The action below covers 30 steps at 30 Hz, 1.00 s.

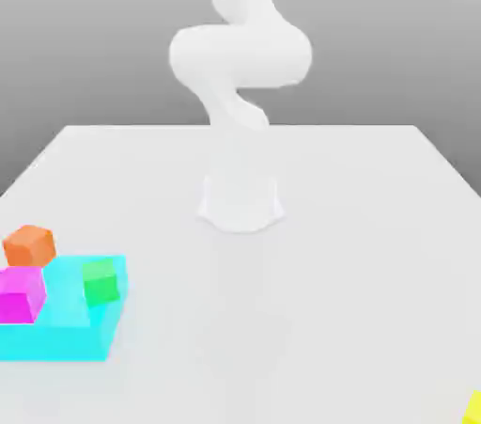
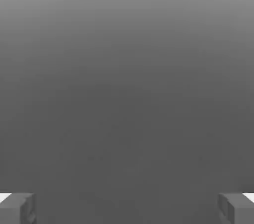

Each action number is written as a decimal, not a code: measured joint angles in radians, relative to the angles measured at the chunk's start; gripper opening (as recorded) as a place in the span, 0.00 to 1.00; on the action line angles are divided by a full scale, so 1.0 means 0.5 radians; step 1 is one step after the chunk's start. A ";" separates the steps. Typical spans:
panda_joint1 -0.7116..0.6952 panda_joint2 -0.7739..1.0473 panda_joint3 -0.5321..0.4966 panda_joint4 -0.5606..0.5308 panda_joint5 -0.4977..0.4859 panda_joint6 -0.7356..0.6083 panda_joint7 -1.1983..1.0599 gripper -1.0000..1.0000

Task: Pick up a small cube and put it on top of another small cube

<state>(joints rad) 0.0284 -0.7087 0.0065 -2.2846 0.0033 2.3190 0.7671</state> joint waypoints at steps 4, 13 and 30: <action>0.088 0.302 0.028 0.051 0.012 0.063 -0.109 0.50; 0.258 0.954 0.122 0.162 0.010 0.196 -0.328 0.50; 0.579 2.197 0.301 0.372 -0.226 0.446 -0.579 0.50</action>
<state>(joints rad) 0.3180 0.3900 0.1570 -2.0988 -0.1098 2.5418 0.4774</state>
